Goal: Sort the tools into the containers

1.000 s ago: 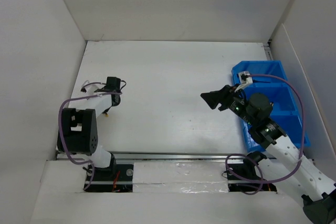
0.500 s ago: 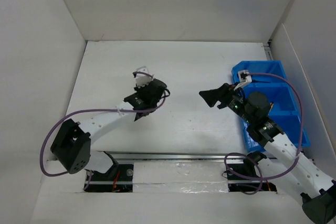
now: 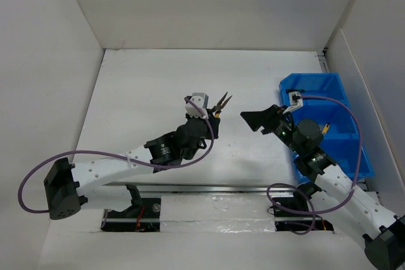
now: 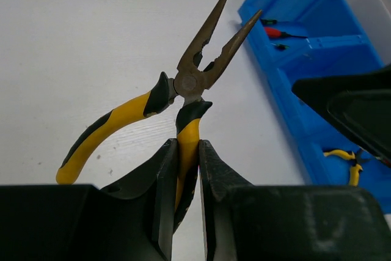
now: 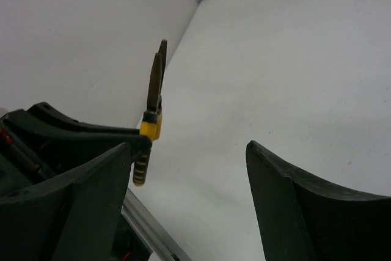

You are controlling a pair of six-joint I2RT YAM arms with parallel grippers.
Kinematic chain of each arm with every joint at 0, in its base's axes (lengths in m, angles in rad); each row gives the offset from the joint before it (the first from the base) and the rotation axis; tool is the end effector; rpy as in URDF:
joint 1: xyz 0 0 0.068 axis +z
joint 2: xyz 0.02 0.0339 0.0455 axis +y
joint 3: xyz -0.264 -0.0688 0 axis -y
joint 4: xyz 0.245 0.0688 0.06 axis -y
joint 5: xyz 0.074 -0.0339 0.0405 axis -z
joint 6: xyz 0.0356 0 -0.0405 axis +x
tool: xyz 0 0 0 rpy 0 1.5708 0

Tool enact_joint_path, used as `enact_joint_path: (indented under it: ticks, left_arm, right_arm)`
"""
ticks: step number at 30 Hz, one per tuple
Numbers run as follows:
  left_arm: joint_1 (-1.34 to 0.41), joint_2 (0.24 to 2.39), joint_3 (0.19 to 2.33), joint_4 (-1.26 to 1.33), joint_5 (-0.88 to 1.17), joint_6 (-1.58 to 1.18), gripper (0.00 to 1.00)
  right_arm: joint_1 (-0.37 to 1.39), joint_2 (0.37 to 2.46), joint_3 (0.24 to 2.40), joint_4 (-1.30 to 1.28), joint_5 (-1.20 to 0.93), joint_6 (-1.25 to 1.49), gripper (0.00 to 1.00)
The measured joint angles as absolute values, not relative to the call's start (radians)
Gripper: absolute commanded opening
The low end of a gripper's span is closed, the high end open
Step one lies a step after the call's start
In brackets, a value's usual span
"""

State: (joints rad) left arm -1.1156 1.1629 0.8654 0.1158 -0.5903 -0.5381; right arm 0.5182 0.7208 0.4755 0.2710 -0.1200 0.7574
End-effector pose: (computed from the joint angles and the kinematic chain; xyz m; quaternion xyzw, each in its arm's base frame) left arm 0.1360 -0.2329 0.3227 0.0309 0.7577 -0.2992 0.5791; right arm 0.1570 0.0944 0.2893 0.0405 0.6969 0.4593 0.5494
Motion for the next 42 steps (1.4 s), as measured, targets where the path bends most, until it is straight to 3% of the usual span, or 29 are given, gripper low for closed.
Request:
enact_joint_path:
  ticks: [15, 28, 35, 37, 39, 42]
  left_arm:
    - [-1.262, 1.144, 0.842, 0.183, -0.617, -0.505, 0.0]
    - [-1.282, 1.153, 0.842, 0.185, -0.643, -0.493, 0.0]
    - [-1.283, 1.218, 0.865, 0.194, -0.641, -0.484, 0.0]
    - [-1.283, 1.236, 0.873, 0.197, -0.64, -0.482, 0.0]
    - [-1.282, 1.251, 0.88, 0.194, -0.641, -0.479, 0.0]
    - [-1.281, 1.269, 0.887, 0.197, -0.659, -0.471, 0.0]
  right_arm:
    - [0.702, 0.772, 0.418, 0.464, 0.045, 0.802, 0.78]
    - [0.71, 0.913, 0.426, 0.574, 0.083, 0.803, 0.71]
    - [0.729, 0.989, 0.437, 0.622, 0.083, 0.805, 0.53]
    - [0.735, 1.002, 0.437, 0.625, 0.084, 0.801, 0.33]
    - [0.742, 1.009, 0.441, 0.645, 0.079, 0.825, 0.0]
    - [0.756, 1.011, 0.451, 0.641, 0.096, 0.819, 0.0]
